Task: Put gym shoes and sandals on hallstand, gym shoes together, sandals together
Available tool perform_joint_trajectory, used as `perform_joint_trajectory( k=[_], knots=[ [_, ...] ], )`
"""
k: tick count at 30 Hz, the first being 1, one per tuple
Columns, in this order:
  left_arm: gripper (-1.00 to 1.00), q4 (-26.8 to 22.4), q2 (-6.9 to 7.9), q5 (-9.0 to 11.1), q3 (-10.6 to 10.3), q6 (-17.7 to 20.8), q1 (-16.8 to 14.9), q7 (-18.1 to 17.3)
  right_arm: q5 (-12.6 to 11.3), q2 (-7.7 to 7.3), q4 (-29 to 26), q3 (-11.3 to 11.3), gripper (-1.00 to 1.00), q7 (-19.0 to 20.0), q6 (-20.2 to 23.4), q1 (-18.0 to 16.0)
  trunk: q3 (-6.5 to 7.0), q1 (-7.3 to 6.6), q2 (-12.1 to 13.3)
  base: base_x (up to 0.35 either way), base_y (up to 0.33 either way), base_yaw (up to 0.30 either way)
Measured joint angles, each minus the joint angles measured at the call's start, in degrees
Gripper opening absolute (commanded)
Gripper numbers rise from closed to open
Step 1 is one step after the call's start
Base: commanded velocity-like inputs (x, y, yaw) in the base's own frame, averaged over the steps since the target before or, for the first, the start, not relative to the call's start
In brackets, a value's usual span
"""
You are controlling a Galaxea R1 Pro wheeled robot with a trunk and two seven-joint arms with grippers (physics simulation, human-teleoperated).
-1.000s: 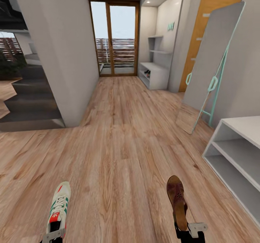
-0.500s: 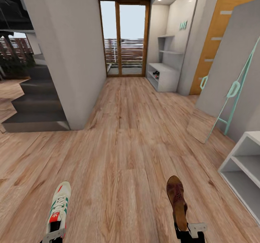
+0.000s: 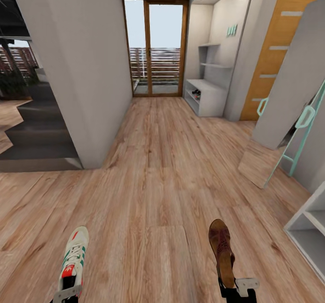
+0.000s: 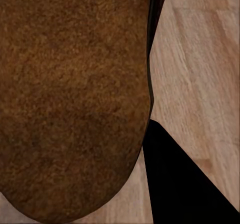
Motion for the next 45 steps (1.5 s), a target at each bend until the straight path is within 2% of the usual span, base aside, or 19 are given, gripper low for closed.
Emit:
perform_joint_trajectory(
  k=[45],
  knots=[
    [-1.0, 0.1, 0.02, 0.0, 0.0, 0.0, 0.0, 0.0, 0.0, -0.01, -0.1, 0.1, -1.0, 0.2, 0.0, 0.0, 0.35, 0.0, 0.0, 0.34, 0.0, 0.0]
  ],
)
